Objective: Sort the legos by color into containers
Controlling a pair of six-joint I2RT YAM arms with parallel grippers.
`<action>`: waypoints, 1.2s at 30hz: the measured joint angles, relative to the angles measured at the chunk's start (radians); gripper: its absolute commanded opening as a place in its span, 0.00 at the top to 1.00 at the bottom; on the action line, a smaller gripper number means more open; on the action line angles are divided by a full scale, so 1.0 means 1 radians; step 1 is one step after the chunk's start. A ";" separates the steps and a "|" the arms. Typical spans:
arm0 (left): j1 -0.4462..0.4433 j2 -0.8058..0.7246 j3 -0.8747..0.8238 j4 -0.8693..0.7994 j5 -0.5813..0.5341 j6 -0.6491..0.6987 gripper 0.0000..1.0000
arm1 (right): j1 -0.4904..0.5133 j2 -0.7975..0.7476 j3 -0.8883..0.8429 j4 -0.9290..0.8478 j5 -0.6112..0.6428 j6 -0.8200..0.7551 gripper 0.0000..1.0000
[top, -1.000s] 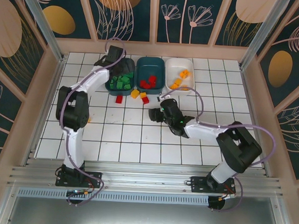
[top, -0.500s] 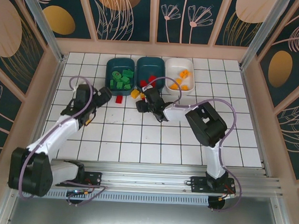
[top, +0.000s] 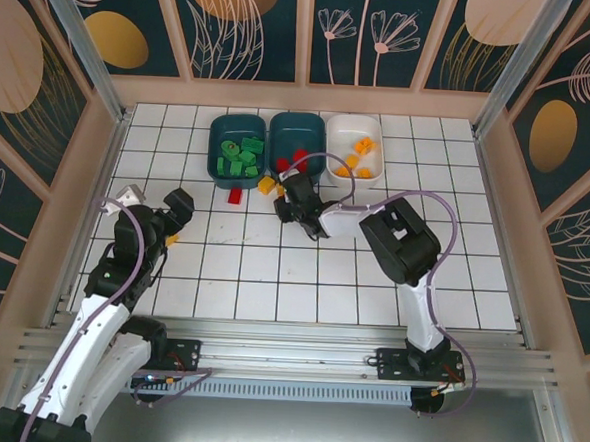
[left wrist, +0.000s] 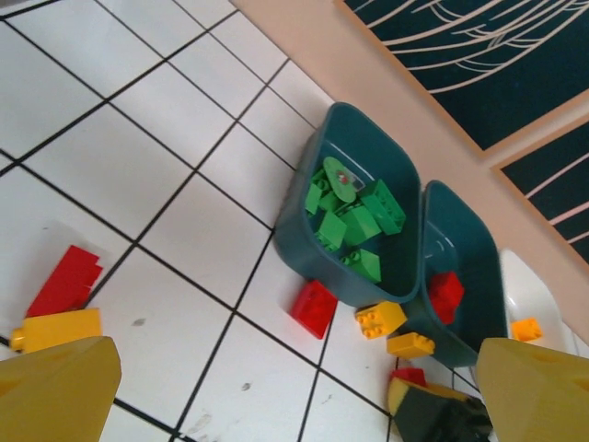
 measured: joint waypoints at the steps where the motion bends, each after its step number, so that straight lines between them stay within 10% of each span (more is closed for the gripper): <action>1: 0.000 0.000 -0.001 -0.005 -0.008 -0.003 0.01 | 0.009 -0.022 -0.020 0.000 0.003 0.000 0.84; 16: 0.167 0.402 -0.006 0.100 -0.030 0.002 0.02 | -0.124 -0.115 0.213 -0.035 -0.032 0.000 0.83; 27: 0.262 0.666 -0.005 0.221 0.026 0.015 0.15 | -0.193 0.113 0.452 -0.193 -0.093 -0.009 0.46; 36: 0.276 0.739 0.018 0.240 0.033 0.051 0.28 | -0.196 0.047 0.397 -0.183 -0.113 0.000 0.41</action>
